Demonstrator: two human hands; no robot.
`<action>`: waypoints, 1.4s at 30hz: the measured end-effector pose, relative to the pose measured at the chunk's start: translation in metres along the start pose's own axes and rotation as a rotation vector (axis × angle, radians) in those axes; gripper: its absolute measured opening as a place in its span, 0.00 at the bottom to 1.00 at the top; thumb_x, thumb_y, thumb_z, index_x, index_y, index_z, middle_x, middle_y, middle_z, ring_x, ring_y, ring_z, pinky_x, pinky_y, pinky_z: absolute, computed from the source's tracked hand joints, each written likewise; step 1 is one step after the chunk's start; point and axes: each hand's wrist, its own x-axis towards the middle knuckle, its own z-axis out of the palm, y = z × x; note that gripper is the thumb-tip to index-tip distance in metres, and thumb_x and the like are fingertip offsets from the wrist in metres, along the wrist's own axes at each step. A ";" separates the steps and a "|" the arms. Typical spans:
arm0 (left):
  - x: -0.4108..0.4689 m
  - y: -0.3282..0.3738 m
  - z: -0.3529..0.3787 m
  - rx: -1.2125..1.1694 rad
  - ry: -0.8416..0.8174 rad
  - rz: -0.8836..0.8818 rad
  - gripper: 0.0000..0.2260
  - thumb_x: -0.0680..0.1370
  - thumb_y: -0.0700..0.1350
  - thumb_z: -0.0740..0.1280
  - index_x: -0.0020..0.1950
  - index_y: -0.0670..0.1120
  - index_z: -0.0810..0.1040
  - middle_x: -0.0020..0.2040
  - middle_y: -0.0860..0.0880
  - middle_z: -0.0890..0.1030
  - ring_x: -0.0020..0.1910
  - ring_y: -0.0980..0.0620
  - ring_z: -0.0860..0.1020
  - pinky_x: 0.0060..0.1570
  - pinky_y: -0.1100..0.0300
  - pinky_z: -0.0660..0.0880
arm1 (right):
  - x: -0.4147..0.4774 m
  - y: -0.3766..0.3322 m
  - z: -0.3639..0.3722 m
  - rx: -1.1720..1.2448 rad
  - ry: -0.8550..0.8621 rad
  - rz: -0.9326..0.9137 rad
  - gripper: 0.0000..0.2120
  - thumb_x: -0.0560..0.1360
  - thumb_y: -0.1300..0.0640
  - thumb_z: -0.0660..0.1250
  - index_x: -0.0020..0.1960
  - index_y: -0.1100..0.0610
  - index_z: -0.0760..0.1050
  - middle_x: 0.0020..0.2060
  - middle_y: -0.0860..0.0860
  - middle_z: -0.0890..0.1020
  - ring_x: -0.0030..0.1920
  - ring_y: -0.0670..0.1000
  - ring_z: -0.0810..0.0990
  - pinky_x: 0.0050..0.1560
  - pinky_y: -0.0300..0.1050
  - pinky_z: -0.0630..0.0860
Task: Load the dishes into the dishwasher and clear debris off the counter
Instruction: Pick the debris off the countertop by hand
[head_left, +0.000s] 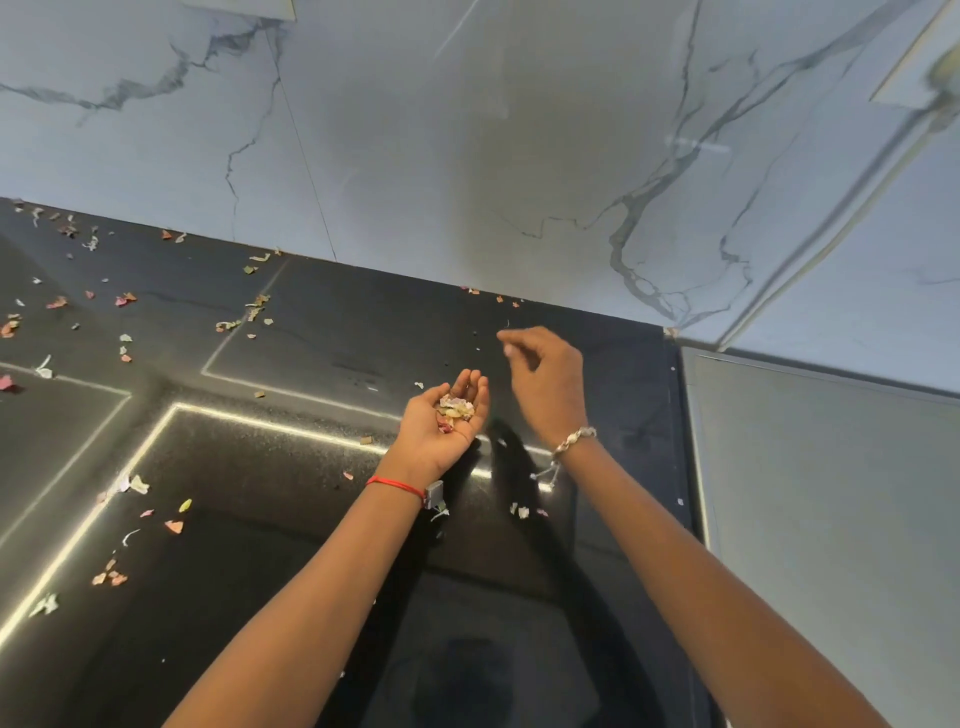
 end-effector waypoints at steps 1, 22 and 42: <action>0.003 0.007 0.003 -0.005 0.009 0.010 0.15 0.82 0.40 0.53 0.44 0.35 0.76 0.38 0.40 0.80 0.41 0.46 0.78 0.33 0.53 0.80 | 0.015 0.008 0.002 -0.046 -0.037 0.042 0.11 0.76 0.67 0.62 0.57 0.63 0.78 0.52 0.55 0.81 0.50 0.47 0.79 0.54 0.30 0.72; 0.064 0.124 0.020 -0.028 0.035 0.138 0.13 0.81 0.40 0.54 0.47 0.37 0.77 0.43 0.43 0.79 0.44 0.48 0.79 0.39 0.56 0.80 | 0.115 0.066 0.084 -0.471 -0.306 0.048 0.16 0.72 0.73 0.60 0.59 0.66 0.71 0.57 0.58 0.70 0.52 0.56 0.75 0.57 0.47 0.73; 0.058 0.125 0.018 -0.023 0.007 0.080 0.13 0.81 0.40 0.54 0.47 0.36 0.76 0.44 0.42 0.79 0.45 0.47 0.78 0.41 0.55 0.80 | 0.114 0.068 0.074 -0.330 -0.390 0.099 0.17 0.77 0.70 0.55 0.62 0.63 0.74 0.62 0.57 0.74 0.63 0.54 0.72 0.66 0.42 0.66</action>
